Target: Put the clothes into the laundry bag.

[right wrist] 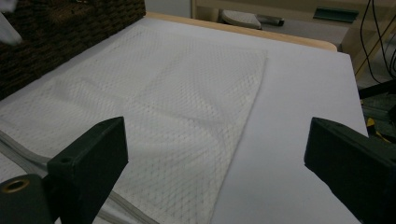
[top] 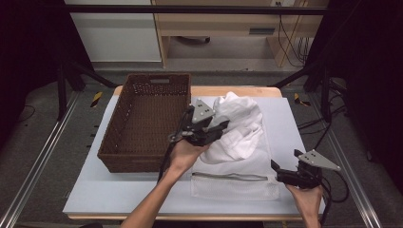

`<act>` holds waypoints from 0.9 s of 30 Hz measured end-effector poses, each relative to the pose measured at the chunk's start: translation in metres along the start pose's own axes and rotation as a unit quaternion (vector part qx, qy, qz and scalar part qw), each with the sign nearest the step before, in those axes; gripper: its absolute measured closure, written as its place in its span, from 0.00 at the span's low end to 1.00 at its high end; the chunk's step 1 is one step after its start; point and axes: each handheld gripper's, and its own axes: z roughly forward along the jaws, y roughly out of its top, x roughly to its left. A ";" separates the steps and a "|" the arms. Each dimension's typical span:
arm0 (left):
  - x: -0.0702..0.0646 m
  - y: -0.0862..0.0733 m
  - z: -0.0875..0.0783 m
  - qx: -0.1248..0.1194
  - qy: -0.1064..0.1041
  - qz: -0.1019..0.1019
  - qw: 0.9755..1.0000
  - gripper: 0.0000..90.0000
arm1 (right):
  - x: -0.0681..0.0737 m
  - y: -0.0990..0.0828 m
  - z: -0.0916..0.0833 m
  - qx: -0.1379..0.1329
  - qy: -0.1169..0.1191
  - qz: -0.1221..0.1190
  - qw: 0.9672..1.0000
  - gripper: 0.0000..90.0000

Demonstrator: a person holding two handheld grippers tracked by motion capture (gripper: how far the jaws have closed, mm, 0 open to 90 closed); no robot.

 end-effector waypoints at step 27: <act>-0.010 -0.078 0.107 0.106 -0.033 -0.028 0.993 0.23 | 0.004 -0.005 0.010 0.015 0.017 0.003 1.000 0.11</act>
